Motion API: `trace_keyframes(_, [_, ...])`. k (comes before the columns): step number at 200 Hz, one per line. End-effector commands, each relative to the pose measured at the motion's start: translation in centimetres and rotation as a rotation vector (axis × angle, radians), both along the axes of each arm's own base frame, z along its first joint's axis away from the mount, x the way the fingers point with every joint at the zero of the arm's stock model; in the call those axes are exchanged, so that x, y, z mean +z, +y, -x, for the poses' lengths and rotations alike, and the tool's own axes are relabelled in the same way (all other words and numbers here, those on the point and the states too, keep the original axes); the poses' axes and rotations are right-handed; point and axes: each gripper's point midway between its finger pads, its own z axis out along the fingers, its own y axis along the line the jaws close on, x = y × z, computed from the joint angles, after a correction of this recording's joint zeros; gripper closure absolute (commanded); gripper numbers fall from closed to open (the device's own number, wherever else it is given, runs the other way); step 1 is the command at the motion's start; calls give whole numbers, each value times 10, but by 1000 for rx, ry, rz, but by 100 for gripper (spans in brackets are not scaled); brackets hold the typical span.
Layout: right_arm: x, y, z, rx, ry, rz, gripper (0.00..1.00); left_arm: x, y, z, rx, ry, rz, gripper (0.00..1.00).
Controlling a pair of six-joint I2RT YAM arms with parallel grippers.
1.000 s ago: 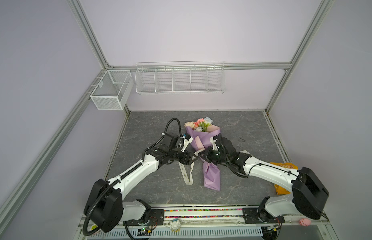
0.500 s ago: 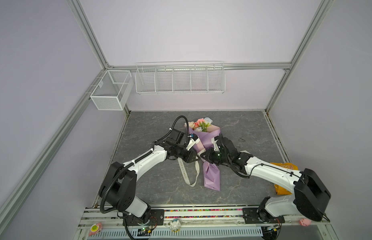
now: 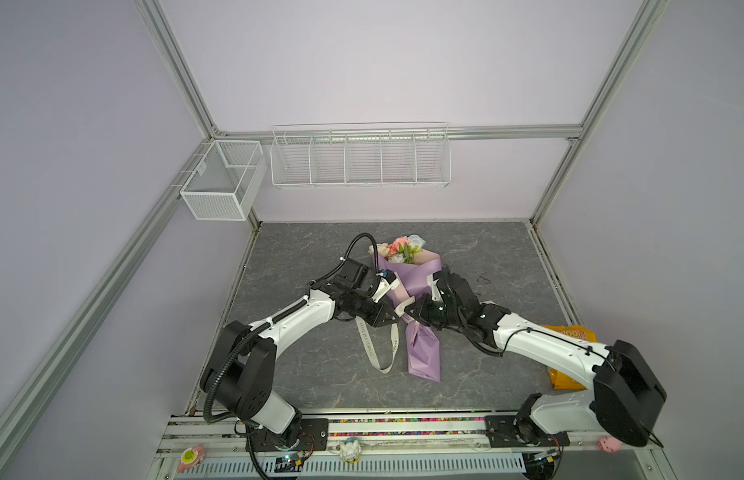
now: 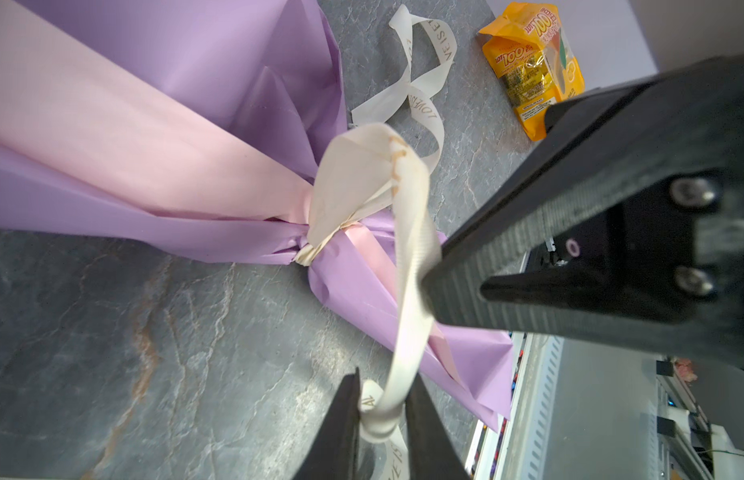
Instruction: Tie the bouquet of fake flowers
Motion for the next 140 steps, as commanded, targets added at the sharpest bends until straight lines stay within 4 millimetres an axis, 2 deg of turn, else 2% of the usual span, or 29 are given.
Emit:
trace_keyframes(1, [0, -8, 1, -18, -6, 11, 94, -7, 5, 4, 0, 12, -21, 81])
trace_keyframes(29, [3, -12, 2, -14, -14, 22, 91, 3, 2, 0, 36, 18, 7, 98])
trace_keyframes(41, [8, -19, 3, -13, -34, 50, 69, 12, 0, -4, 62, 7, 34, 100])
trace_keyframes(50, [10, -31, 4, -34, -57, 102, 59, 20, -3, -6, 72, -6, 62, 100])
trace_keyframes(73, [11, -92, 5, -177, -110, 295, 42, 33, -9, -6, 72, -36, 93, 100])
trace_keyframes(82, [5, -125, 9, -242, -88, 387, 36, 36, -10, -4, 67, -39, 84, 100])
trace_keyframes(92, [-5, -162, 13, -315, -50, 471, 24, 37, -11, -1, 61, -48, 66, 100])
trace_keyframes(106, [-19, -204, 20, -392, 12, 525, 14, 38, -10, 1, 60, -60, 23, 100])
trace_keyframes(121, [-33, -231, 22, -434, 81, 495, 12, 38, -10, 4, 54, -65, 3, 100])
trace_keyframes(140, [-51, -248, 16, -460, 160, 406, 16, 37, -7, 5, 61, -70, -23, 100])
